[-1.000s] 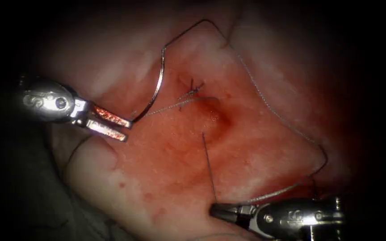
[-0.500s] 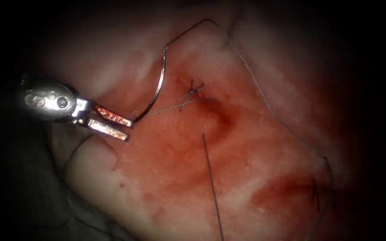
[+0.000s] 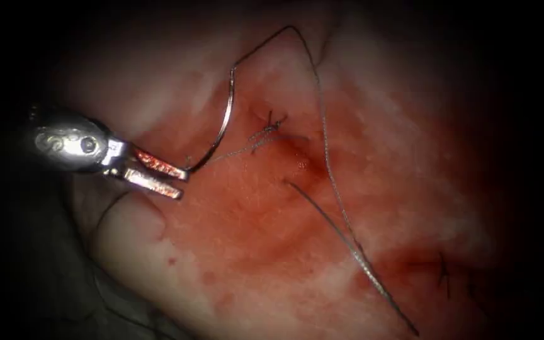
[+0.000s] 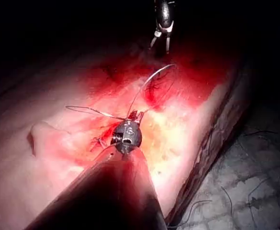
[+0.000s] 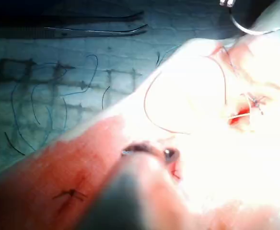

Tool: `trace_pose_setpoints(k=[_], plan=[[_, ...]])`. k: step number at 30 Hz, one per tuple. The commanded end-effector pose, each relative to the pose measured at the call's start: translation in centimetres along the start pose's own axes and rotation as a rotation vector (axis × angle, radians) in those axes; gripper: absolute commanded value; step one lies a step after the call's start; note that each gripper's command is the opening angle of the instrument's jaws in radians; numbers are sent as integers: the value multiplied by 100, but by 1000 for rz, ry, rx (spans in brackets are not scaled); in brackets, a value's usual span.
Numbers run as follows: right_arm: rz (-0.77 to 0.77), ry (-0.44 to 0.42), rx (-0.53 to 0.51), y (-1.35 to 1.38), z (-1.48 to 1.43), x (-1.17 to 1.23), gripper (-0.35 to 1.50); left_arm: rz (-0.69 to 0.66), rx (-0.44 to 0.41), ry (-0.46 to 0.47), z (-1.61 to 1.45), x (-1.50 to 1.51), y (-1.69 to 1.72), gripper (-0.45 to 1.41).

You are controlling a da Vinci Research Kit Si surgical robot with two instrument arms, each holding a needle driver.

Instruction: Wound Closure

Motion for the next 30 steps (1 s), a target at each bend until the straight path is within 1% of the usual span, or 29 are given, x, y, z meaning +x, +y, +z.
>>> trace_pose_setpoints(k=[1,2,4,6,7,8,9,10,13,14,15,16,20,23,25,26,27,28,29,30], plan=[[67,47,-56,24,7,12,121,1,-7,4,12,-5,1,-45],[67,47,-56,24,7,12,121,1,-7,4,12,-5,1,-45],[118,103,-88,33,15,29,123,-3,-19,1,17,-6,3,-45],[113,157,-92,33,30,48,126,-1,-26,-2,21,-7,4,-45],[117,217,-40,26,48,64,125,0,-27,-2,22,-8,3,-45],[103,256,-8,20,61,73,120,0,-27,-1,22,-8,3,-45],[78,291,2,12,81,84,118,1,-28,-1,21,-8,2,-45],[78,291,2,12,81,84,118,1,-28,-1,21,-8,2,-45],[48,323,12,3,116,97,118,1,-28,-1,21,-8,2,-45],[40,341,24,-2,142,102,118,1,-28,-1,22,-8,2,-45],[34,347,34,-5,156,103,118,0,-28,-1,22,-8,2,-45],[30,348,37,-7,164,104,118,0,-27,-1,22,-8,2,-45],[8,350,44,-17,212,102,116,-1,-25,-2,25,-8,0,-45],[-8,347,50,-20,241,101,114,0,-24,-3,27,-8,0,-45],[-20,346,73,-21,256,99,101,1,-24,-3,28,-8,1,-45],[-30,346,94,-23,265,98,83,-5,-24,-3,28,-8,1,-45],[-34,343,119,-25,277,97,56,-5,-24,-3,27,-8,1,-45],[-34,343,119,-25,277,97,56,-5,-24,-3,27,-8,1,-45],[-34,342,130,-27,284,96,32,-4,-25,-2,27,-8,1,-45],[-36,346,139,-27,288,96,15,-4,-25,-2,27,-8,1,-45]])
